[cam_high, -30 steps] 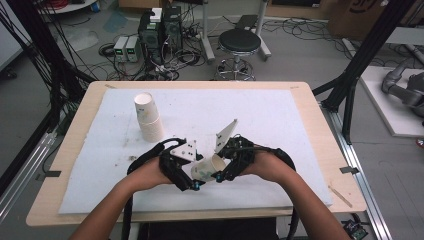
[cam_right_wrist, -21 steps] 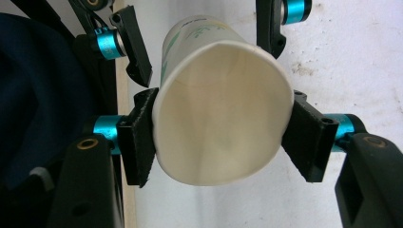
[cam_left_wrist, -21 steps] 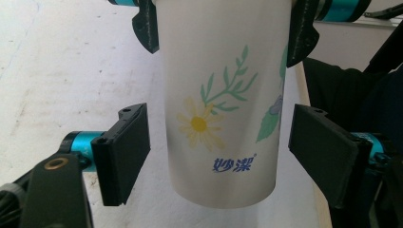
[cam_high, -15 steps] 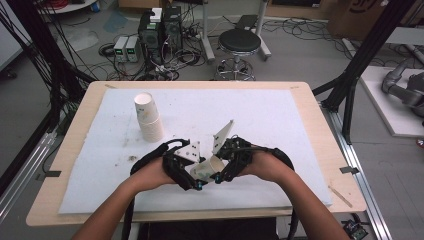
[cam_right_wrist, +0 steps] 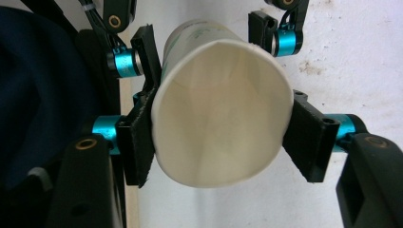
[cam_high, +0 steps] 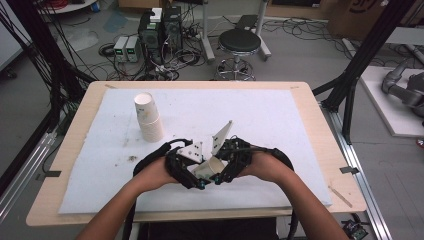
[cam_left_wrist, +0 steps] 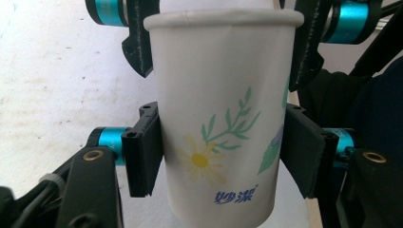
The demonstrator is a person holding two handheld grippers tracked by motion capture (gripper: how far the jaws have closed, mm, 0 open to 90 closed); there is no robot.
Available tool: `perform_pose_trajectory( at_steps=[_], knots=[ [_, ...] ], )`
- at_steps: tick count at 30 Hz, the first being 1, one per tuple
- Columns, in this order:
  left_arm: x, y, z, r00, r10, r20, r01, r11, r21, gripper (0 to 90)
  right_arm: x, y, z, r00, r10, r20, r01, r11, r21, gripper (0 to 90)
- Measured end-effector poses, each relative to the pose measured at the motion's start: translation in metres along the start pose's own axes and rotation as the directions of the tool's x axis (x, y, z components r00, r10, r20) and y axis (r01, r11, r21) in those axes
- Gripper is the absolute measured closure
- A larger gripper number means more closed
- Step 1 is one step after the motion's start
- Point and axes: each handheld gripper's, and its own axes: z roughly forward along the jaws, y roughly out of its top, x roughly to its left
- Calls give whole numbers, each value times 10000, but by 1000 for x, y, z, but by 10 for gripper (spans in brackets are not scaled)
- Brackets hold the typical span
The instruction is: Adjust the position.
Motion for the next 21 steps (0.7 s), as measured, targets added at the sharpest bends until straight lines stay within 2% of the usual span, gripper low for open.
perform_pose_trajectory(
  at_steps=[3,4,5,7,8,9,10,13,16,17,18,19,21],
  knots=[
    [0,0,0,10000,-88,-30,87,9997,-211,362,0,0,-1,10000,14,-13,-14,9999,-122,330],
    [0,-1,0,9999,-129,-14,129,9994,-315,357,-1,-1,-2,10000,46,-8,-46,9991,-413,312],
    [1,-3,-1,9998,-196,34,197,9989,-421,357,-1,-1,-2,10000,46,-8,-46,9991,-413,312],
    [1,-6,-1,9992,-389,5,389,9966,-728,355,-2,-3,-4,9999,157,-20,-159,9966,-813,286],
    [1,-7,-2,9990,-445,-13,442,9959,-795,354,-3,-5,-6,9987,517,14,-512,9917,-1178,239],
    [2,-9,-2,9991,-418,-49,413,9955,-858,354,-3,-5,-6,9987,517,14,-512,9917,-1178,239],
    [1,-11,-2,9985,-536,-65,527,9938,-983,354,-3,-6,-9,9975,702,82,-683,9872,-1439,222],
    [2,-16,-3,9974,-690,-201,660,9902,-1227,350,-4,-12,-17,9943,1066,-1,-1034,9644,-2435,218],
    [2,-23,-5,9948,-951,-363,882,9832,-1596,348,-4,-22,-26,9896,1434,86,-1323,9335,-3333,217],
    [3,-27,-6,9932,-1051,-496,950,9802,-1739,346,-3,-32,-32,9853,1689,251,-1454,9070,-3952,218],
    [3,-28,-7,9916,-1160,-574,1038,9777,-1824,346,-3,-32,-32,9853,1689,251,-1454,9070,-3952,218],
    [3,-31,-9,9903,-1229,-654,1083,9752,-1929,346,-2,-36,-34,9821,1853,329,-1555,8977,-4123,218],
    [3,-36,-12,9849,-1551,-765,1327,9614,-2410,347,-1,-48,-38,9742,2196,526,-1726,8743,-4537,218]
  ],
)
